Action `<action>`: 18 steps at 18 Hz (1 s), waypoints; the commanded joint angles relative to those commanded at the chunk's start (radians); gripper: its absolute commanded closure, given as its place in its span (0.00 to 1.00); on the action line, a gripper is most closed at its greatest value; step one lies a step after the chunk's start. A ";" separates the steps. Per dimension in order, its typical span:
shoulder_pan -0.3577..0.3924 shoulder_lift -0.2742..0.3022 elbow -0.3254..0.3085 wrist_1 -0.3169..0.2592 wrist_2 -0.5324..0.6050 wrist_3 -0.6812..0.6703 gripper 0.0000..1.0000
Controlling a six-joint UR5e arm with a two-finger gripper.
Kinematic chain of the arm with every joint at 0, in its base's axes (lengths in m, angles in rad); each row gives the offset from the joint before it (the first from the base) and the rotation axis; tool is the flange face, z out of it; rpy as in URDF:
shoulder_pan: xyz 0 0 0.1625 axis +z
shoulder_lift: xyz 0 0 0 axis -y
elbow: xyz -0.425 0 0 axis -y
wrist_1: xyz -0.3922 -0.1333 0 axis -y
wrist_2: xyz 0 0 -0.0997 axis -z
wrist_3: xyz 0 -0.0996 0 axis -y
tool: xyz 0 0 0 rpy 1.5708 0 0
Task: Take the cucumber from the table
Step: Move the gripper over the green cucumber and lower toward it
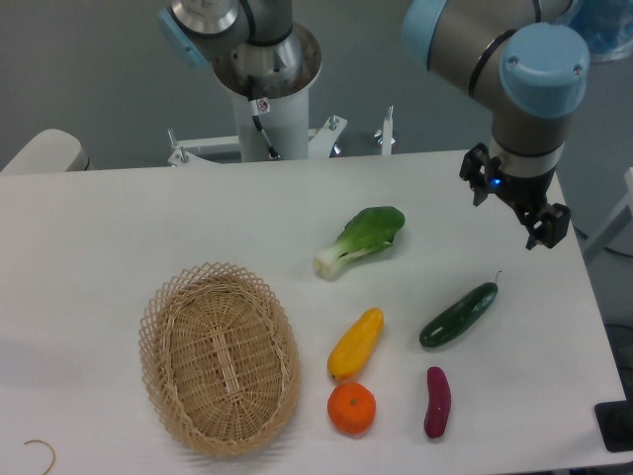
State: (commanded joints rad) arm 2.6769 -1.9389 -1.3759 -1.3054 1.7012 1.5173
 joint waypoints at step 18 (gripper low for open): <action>-0.008 -0.199 -0.005 0.224 -0.087 -0.101 0.00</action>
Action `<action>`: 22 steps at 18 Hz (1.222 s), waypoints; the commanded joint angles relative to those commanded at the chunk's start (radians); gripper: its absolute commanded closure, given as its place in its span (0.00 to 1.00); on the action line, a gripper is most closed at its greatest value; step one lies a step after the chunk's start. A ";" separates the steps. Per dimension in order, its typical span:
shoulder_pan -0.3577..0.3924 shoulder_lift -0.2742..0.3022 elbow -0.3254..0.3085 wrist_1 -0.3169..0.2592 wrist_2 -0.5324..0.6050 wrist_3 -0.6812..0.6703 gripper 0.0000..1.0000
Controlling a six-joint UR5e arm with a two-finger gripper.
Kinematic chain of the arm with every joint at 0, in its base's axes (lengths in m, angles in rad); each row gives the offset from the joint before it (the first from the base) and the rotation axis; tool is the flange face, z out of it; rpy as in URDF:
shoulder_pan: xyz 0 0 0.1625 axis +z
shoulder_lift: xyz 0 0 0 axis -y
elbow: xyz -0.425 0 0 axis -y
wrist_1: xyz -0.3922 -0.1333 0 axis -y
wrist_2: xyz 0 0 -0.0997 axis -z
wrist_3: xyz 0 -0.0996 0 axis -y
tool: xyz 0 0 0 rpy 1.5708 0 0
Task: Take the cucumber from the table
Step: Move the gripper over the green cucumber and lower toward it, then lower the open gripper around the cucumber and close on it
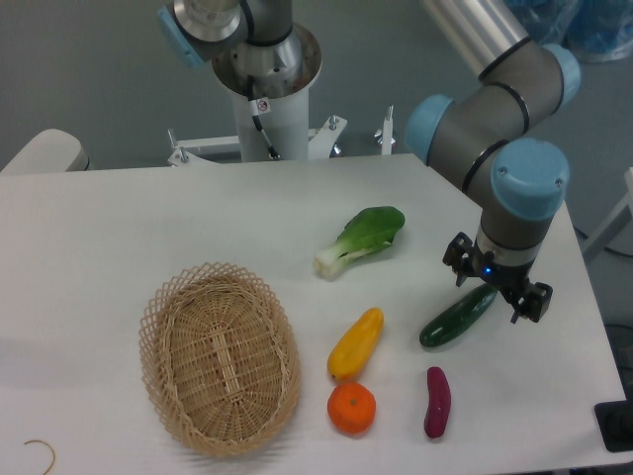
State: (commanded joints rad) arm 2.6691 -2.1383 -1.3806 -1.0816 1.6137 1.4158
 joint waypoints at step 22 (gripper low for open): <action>-0.011 -0.058 -0.184 0.258 0.089 0.006 0.00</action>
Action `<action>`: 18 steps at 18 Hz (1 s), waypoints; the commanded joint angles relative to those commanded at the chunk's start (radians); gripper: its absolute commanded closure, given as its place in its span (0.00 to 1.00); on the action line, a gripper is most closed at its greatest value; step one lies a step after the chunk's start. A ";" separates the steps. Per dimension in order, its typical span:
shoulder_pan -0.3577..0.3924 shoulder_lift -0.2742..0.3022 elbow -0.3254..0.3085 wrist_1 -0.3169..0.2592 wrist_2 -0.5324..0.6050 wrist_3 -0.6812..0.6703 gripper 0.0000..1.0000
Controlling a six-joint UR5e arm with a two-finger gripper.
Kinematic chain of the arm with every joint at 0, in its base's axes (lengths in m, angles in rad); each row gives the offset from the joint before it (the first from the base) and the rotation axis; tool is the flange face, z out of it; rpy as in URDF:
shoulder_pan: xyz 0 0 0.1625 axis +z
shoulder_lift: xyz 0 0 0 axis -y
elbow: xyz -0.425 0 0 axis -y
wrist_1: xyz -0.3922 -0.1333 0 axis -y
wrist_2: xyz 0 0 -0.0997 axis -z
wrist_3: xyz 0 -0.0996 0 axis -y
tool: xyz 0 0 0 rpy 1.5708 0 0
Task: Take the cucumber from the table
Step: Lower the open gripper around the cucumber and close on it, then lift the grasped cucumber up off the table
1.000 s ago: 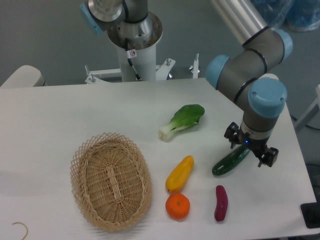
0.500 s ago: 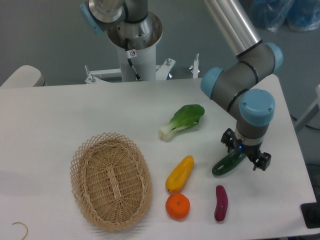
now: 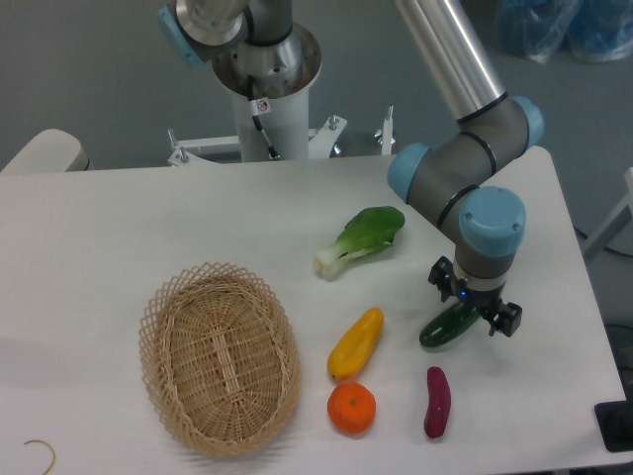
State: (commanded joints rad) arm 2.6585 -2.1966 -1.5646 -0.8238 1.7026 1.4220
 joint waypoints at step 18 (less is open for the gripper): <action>-0.011 0.009 -0.003 0.000 0.023 0.012 0.72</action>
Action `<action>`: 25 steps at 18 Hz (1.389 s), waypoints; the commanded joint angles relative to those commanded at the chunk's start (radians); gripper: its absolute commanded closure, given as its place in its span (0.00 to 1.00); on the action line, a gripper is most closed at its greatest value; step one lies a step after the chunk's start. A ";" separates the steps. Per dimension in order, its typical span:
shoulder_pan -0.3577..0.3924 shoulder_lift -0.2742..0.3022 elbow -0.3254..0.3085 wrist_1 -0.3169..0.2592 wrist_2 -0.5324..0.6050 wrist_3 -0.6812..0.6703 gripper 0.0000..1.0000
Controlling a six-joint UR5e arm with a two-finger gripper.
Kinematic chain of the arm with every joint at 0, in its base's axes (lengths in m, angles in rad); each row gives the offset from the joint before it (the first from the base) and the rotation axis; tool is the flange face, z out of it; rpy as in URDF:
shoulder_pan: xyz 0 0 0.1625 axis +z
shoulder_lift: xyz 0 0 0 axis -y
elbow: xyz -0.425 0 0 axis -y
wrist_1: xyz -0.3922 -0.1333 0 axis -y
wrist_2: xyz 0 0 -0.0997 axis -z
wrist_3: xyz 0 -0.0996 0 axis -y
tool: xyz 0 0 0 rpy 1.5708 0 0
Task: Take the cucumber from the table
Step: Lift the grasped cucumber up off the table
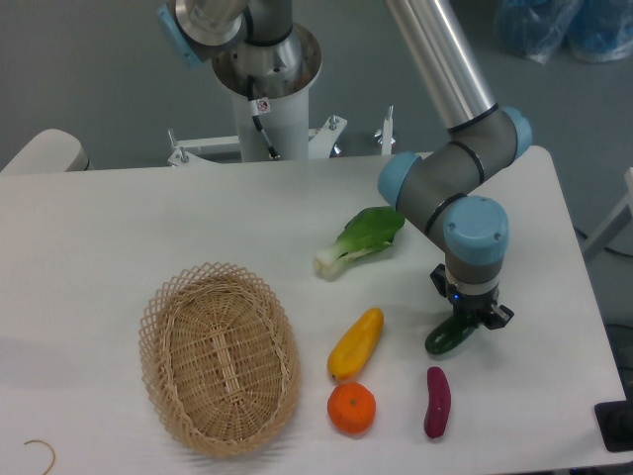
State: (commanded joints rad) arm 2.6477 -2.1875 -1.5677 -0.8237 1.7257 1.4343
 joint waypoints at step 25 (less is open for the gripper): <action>-0.104 0.284 0.150 -0.344 -0.262 -0.172 0.71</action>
State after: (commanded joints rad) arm 2.5433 -1.9037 -1.4174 -1.1673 1.4634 1.2625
